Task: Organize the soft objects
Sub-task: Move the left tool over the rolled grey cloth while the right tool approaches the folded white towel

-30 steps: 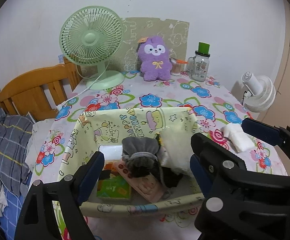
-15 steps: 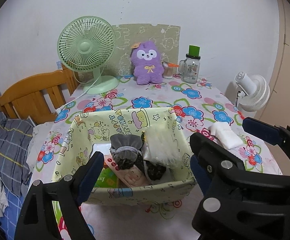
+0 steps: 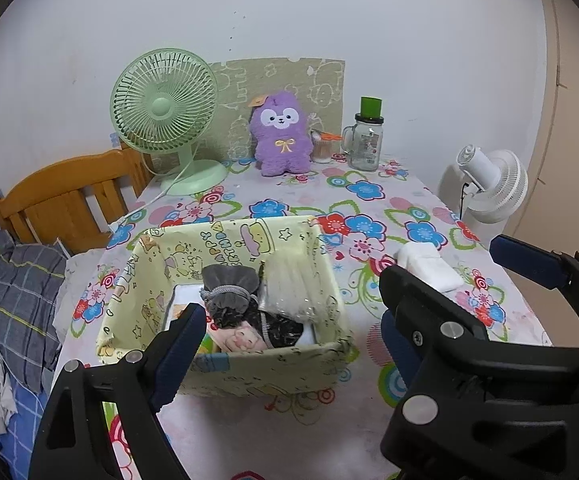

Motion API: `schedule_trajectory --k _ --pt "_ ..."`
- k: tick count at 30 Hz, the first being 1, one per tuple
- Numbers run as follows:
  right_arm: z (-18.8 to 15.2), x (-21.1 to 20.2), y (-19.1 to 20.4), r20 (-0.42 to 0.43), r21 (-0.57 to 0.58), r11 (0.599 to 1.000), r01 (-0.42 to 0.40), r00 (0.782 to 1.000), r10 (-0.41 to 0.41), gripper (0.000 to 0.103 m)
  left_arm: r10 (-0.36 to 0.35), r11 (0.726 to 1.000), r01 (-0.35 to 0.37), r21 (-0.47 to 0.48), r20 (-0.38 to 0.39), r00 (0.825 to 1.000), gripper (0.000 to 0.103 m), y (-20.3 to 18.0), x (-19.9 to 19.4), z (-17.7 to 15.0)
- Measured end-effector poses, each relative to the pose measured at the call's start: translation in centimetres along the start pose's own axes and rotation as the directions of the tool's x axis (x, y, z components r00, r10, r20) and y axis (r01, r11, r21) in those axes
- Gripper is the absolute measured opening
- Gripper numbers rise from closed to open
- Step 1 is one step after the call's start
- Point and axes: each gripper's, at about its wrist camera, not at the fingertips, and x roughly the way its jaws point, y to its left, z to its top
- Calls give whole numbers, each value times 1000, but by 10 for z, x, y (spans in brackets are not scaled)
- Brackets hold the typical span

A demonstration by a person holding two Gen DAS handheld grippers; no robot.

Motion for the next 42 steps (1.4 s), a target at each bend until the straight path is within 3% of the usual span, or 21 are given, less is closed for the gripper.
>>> schedule_trajectory --k 22,42 --pt "-28 -25 -46 3 42 998 35 999 -35 90 -38 999 38 24 15 999 91 -51 -13 -18" --pt "-68 -14 -81 -25 53 997 64 998 -63 90 -87 996 88 11 -22 996 91 -84 11 -50"
